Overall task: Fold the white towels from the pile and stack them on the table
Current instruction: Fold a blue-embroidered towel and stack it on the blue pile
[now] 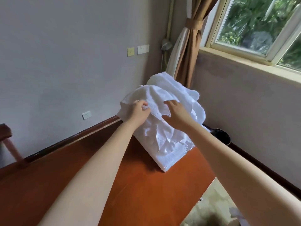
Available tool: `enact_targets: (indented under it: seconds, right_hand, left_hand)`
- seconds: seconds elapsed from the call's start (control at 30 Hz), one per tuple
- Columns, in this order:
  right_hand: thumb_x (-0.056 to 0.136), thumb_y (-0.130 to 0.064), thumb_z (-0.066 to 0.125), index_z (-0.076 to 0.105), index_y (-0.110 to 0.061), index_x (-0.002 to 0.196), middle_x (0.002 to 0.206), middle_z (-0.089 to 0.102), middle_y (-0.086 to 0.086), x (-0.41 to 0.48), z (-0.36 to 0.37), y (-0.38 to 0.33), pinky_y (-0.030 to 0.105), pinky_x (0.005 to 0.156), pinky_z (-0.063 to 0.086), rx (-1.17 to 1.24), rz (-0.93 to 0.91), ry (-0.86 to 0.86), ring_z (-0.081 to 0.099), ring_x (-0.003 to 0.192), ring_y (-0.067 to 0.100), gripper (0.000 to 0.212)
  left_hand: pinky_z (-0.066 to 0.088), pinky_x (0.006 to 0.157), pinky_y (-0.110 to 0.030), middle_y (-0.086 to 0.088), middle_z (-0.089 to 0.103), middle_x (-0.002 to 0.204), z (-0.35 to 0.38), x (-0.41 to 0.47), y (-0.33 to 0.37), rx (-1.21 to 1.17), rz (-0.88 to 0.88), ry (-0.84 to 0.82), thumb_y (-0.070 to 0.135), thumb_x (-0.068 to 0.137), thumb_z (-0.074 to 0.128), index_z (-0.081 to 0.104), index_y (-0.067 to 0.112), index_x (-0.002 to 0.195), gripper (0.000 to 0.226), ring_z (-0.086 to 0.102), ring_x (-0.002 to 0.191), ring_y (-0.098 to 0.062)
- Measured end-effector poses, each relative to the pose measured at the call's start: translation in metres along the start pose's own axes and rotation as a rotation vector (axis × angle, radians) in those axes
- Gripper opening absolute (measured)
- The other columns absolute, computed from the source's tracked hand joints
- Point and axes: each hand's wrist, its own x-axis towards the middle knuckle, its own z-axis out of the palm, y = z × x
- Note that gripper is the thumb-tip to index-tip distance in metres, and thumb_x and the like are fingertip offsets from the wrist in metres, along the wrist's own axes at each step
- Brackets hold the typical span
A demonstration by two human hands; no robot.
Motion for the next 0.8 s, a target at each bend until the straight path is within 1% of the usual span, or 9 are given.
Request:
enact_targets:
  seconds: [0.1,0.17,0.27,0.43,0.5,0.57,0.63,0.73,0.8]
  right_hand:
    - [0.089,-0.033,0.063,0.035,-0.014,0.144,0.145,0.040,0.006,0.032,0.004,0.030,0.041,0.100,0.040,0.032,-0.079,0.009,0.037,0.132,0.027,0.064]
    - [0.089,-0.034,0.063,0.032,-0.014,0.146,0.148,0.037,0.006,0.050,0.004,0.049,0.039,0.104,0.038,0.116,-0.114,-0.026,0.036,0.134,0.026,0.068]
    - [0.089,-0.034,0.063,0.030,-0.014,0.148,0.148,0.037,0.005,0.074,0.004,0.071,0.035,0.103,0.036,0.176,-0.199,-0.072,0.037,0.133,0.024,0.071]
    - [0.085,-0.042,0.065,0.031,-0.011,0.146,0.141,0.047,0.008,0.100,0.012,0.077,0.036,0.097,0.040,0.231,-0.259,-0.073,0.045,0.125,0.028,0.076]
    - [0.085,-0.042,0.064,0.044,-0.011,0.138,0.130,0.055,0.007,0.103,0.019,0.077,0.036,0.091,0.041,0.198,-0.241,-0.073,0.049,0.118,0.029,0.064]
    - [0.086,-0.033,0.063,0.060,-0.009,0.111,0.107,0.064,0.008,0.106,0.020,0.074,0.036,0.081,0.042,0.225,-0.261,-0.019,0.054,0.104,0.029,0.035]
    - [0.086,-0.021,0.063,0.060,-0.006,0.089,0.087,0.063,0.009,0.108,0.015,0.072,0.037,0.070,0.042,0.382,-0.269,0.048,0.055,0.089,0.029,0.016]
    - [0.084,-0.013,0.068,0.059,-0.003,0.083,0.086,0.055,0.008,0.105,0.002,0.071,0.030,0.065,0.038,0.678,-0.289,0.035,0.051,0.080,0.024,0.014]
    - [0.085,-0.012,0.068,0.060,-0.004,0.087,0.090,0.057,0.006,0.099,-0.006,0.074,0.031,0.071,0.041,0.775,-0.330,-0.045,0.053,0.082,0.020,0.012]
  left_hand:
    - [0.031,0.083,-0.018,0.000,0.046,0.130,0.018,0.026,0.007,0.065,-0.017,0.085,0.024,0.089,0.057,0.058,0.015,0.121,0.034,0.045,0.104,-0.014]
    - [0.028,0.090,-0.021,-0.004,0.042,0.135,0.028,0.041,0.013,0.121,-0.126,0.145,0.028,0.088,0.057,0.053,0.016,0.127,0.041,0.040,0.113,-0.020]
    - [0.036,0.102,-0.037,-0.008,0.034,0.144,0.042,0.055,0.021,0.203,-0.339,0.086,0.041,0.089,0.055,0.036,0.018,0.142,0.061,0.037,0.127,-0.030]
    - [0.044,0.083,-0.034,-0.004,0.053,0.126,0.058,0.055,0.029,0.126,-0.435,0.113,0.040,0.087,0.057,0.045,0.016,0.132,0.052,0.050,0.101,-0.022]
    - [0.044,0.082,-0.034,-0.006,0.052,0.125,0.059,0.054,0.027,0.164,-0.464,0.114,0.042,0.088,0.055,0.047,0.013,0.129,0.051,0.051,0.104,-0.025]
    - [0.043,0.089,-0.037,-0.011,0.052,0.129,0.057,0.057,0.025,0.126,-0.509,0.135,0.050,0.090,0.048,0.047,0.008,0.128,0.057,0.051,0.113,-0.031]
    - [0.040,0.101,-0.040,-0.010,0.047,0.138,0.055,0.061,0.028,-0.020,-0.597,0.197,0.064,0.089,0.040,0.044,0.011,0.136,0.071,0.047,0.123,-0.030]
    - [0.038,0.106,-0.043,-0.007,0.042,0.145,0.053,0.071,0.040,-0.334,-0.725,0.276,0.076,0.083,0.036,0.033,0.017,0.147,0.087,0.045,0.128,-0.028]
    - [0.045,0.101,-0.041,-0.007,0.054,0.133,0.049,0.076,0.047,-0.484,-0.738,0.311,0.075,0.079,0.045,0.046,0.018,0.137,0.081,0.054,0.118,-0.027]
